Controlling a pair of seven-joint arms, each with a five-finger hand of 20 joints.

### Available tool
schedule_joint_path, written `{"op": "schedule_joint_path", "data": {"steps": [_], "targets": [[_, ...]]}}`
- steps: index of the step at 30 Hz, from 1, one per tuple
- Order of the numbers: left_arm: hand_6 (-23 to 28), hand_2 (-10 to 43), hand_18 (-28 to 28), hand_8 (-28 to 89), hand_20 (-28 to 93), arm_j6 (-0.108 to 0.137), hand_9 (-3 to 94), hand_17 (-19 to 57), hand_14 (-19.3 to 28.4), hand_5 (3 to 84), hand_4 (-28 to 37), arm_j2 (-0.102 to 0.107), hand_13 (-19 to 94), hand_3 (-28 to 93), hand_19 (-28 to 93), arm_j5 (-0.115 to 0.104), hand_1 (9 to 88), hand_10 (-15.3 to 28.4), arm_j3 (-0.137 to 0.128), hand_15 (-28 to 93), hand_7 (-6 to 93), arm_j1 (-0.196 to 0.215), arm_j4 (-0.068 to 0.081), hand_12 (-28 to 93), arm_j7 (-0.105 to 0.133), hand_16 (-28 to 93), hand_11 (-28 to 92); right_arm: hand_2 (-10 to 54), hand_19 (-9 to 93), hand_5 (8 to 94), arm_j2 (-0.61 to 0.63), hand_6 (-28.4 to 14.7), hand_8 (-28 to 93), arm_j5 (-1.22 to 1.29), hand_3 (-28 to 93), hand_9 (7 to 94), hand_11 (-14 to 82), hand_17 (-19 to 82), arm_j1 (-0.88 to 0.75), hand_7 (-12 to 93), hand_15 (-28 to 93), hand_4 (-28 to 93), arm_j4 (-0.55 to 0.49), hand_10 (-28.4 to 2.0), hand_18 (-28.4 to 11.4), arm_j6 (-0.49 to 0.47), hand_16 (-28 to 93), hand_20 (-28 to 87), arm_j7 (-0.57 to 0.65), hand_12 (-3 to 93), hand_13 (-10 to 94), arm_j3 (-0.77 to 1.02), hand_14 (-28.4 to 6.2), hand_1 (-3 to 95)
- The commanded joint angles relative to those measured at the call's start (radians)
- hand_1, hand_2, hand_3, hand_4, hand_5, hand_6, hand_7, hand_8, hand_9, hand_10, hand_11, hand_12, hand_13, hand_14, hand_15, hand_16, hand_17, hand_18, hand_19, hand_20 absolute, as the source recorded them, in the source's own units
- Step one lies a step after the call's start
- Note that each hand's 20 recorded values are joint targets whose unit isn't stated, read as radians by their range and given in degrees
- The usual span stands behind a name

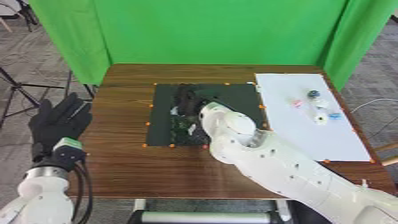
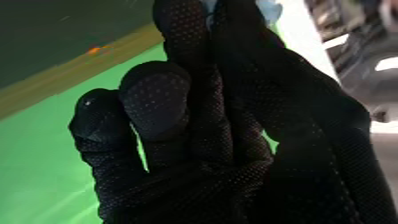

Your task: Arrange flowers

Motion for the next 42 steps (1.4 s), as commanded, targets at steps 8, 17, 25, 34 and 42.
{"op": "schedule_joint_path", "data": {"steps": [8, 17, 25, 34, 42], "targets": [[7.9, 9.9, 13.7, -11, 9, 0.037, 33.1, -4.7, 15.0, 40.1, -28.3, 0.006, 24, 73, 30, 0.04, 26.4, 14.9, 0.005, 42, 20.5, -0.006, 0.005, 9, -0.05, -10, 27, -9.5, 92, 71.2, -0.137, -0.2, 10, -0.052, 72, 84.2, 17.6, 42, 0.034, 43, 69, -28, 0.103, -9.2, -22.9, 0.038, 35, 40, 0.084, 47.2, 72, -0.086, -9.8, 58.3], [8.6, 9.2, 13.9, -11, 9, 0.005, 33.1, -5.4, 16.3, 40.5, -28.3, 0.002, 22, 72, 31, 0.001, 27.6, 16.2, -0.01, 43, 19.9, -0.002, 0.004, 9, -0.043, -10, 28, -9.5, 92, 66.5, -0.13, -1.7, 6, -0.077, 69, 79.3, 18.8, 41, 0.013, 40, 69, -28, 0.092, -10.0, -23.3, 0.073, 38, 38, 0.103, 45.7, 69, -0.097, -10.4, 56.7], [9.1, 9.2, 13.8, -10, 9, 0.016, 33.0, -6.3, 16.7, 40.7, -28.3, -0.003, 22, 72, 30, 0.0, 27.4, 16.7, -0.02, 43, 19.4, 0.001, 0.002, 9, -0.045, -10, 27, -9.5, 91, 61.0, -0.12, -3.0, 2, -0.104, 70, 74.0, 18.5, 40, -0.001, 39, 68, -28, 0.07, -10.9, -23.0, 0.048, 39, 38, 0.083, 41.5, 66, -0.096, -10.7, 55.6], [10.0, 9.0, 13.9, -9, 9, 0.029, 32.4, -7.3, 18.0, 40.4, -28.3, -0.004, 20, 73, 30, -0.007, 27.3, 18.0, -0.025, 44, 17.8, 0.007, -0.005, 10, -0.038, -10, 26, -9.5, 91, 58.7, -0.106, -2.6, -11, -0.129, 73, 67.8, 28.5, 39, -0.001, 36, 71, -28, 0.053, -13.0, -23.2, 0.054, 33, 37, 0.077, 32.6, 65, -0.098, -11.9, 51.2], [9.9, 7.4, 13.7, -9, 9, 0.032, 31.5, -8.0, 18.1, 36.6, -28.2, -0.007, 19, 73, 30, -0.011, 28.0, 18.1, -0.034, 44, 18.4, 0.015, -0.01, 10, -0.031, -10, 26, -9.5, 90, 56.3, -0.094, -3.2, -17, -0.118, 75, 65.7, 32.1, 39, -0.012, 31, 71, -28, 0.032, -14.6, -23.9, 0.006, 32, 37, 0.077, 26.5, 64, -0.086, -12.3, 48.5]]}}
